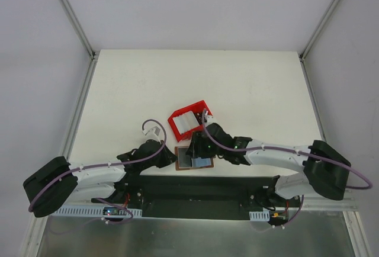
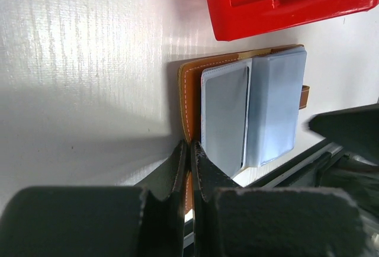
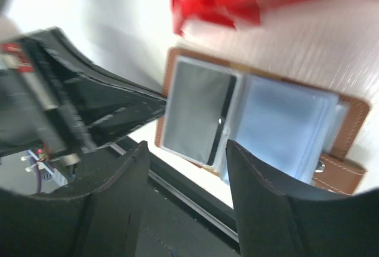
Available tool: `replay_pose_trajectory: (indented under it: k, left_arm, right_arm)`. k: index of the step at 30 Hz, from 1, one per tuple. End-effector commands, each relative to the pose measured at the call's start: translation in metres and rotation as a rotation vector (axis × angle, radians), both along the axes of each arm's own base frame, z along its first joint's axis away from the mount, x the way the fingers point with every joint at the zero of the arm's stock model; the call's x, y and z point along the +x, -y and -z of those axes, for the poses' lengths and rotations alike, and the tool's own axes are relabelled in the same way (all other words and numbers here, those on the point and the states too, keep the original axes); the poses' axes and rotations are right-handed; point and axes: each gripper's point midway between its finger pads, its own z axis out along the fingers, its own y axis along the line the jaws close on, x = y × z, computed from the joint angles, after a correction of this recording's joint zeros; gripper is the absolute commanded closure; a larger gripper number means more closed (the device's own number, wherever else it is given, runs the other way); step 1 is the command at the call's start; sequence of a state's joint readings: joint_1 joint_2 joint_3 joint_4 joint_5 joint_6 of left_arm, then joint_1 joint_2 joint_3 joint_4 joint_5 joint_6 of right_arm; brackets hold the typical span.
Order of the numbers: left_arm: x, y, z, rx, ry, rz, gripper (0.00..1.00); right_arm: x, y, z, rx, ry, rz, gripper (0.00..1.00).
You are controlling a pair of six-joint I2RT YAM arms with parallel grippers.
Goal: Put the credit cards into the card holder
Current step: Insert the credit card into the card holder, then pick up the credit card from the storage box.
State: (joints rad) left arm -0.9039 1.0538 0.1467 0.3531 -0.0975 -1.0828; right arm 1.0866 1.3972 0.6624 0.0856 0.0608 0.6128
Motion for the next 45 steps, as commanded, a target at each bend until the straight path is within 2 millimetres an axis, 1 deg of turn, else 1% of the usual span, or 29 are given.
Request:
replay_pose_trajectory:
  k: [1, 2, 4, 6, 7, 8, 9, 11, 13, 17, 18, 20, 24, 29, 34, 37, 40, 45]
  left_arm:
    - [-0.018, -0.039, 0.038, 0.195, -0.065, -0.006, 1.0]
    - [-0.017, -0.039, 0.038, 0.199, -0.062, -0.009, 1.0]
    - [-0.014, -0.039, 0.036, 0.202, -0.061, -0.015, 1.0]
    - [-0.01, -0.037, 0.034, 0.204, -0.054, -0.013, 1.0]
    - [-0.01, -0.038, 0.034, 0.205, -0.056, -0.012, 1.0]
    - [-0.009, -0.037, 0.033, 0.205, -0.055, -0.014, 1.0]
    - [-0.007, -0.038, 0.033, 0.206, -0.054, -0.014, 1.0]
    - [-0.006, -0.038, 0.033, 0.207, -0.057, -0.015, 1.0]
    - [-0.004, -0.037, 0.032, 0.206, -0.053, -0.011, 1.0]
    - [-0.002, -0.035, 0.031, 0.211, -0.052, -0.003, 1.0]
    - [-0.001, -0.035, 0.031, 0.209, -0.05, -0.002, 1.0]
    - [-0.001, -0.035, 0.031, 0.206, -0.048, -0.001, 1.0]
    - [0.0, -0.036, 0.031, 0.204, -0.05, 0.001, 1.0]
    - [-0.001, -0.036, 0.033, 0.201, -0.058, 0.003, 1.0]
    - [-0.001, -0.036, 0.034, 0.202, -0.06, 0.005, 1.0]
    - [0.0, -0.035, 0.034, 0.2, -0.062, 0.008, 1.0]
    - [0.0, -0.033, 0.035, 0.199, -0.065, 0.016, 1.0]
    - [0.001, -0.031, 0.034, 0.194, -0.065, 0.022, 1.0]
  right_arm:
    - [0.031, 0.011, -0.068, -0.012, 0.182, -0.035, 0.41]
    - [0.039, 0.015, -0.076, -0.022, 0.197, -0.03, 0.39]
    - [0.053, 0.02, -0.086, -0.034, 0.219, -0.039, 0.33]
    - [0.073, 0.027, -0.087, -0.064, 0.216, -0.02, 0.32]
    - [0.081, 0.028, -0.089, -0.066, 0.215, -0.021, 0.31]
    - [0.088, 0.028, -0.087, -0.079, 0.209, -0.029, 0.3]
    - [0.091, 0.024, -0.089, -0.072, 0.196, -0.054, 0.29]
    - [0.104, 0.022, -0.084, -0.092, 0.17, -0.075, 0.28]
    - [0.117, 0.015, -0.086, -0.101, 0.177, -0.086, 0.27]
    - [0.136, 0.007, -0.074, -0.109, 0.138, -0.102, 0.26]
    - [0.14, 0.007, -0.067, -0.121, 0.124, -0.099, 0.26]
    - [0.146, 0.004, -0.061, -0.117, 0.103, -0.107, 0.24]
    - [0.155, -0.003, -0.043, -0.115, 0.056, -0.129, 0.22]
    - [0.16, -0.012, -0.029, -0.094, 0.009, -0.154, 0.2]
    - [0.16, -0.019, -0.021, -0.064, -0.034, -0.173, 0.18]
    - [0.157, -0.022, -0.021, -0.035, -0.057, -0.196, 0.18]
    - [0.156, -0.02, -0.023, -0.016, -0.069, -0.195, 0.19]
    - [0.159, -0.019, -0.036, 0.035, -0.057, -0.187, 0.24]
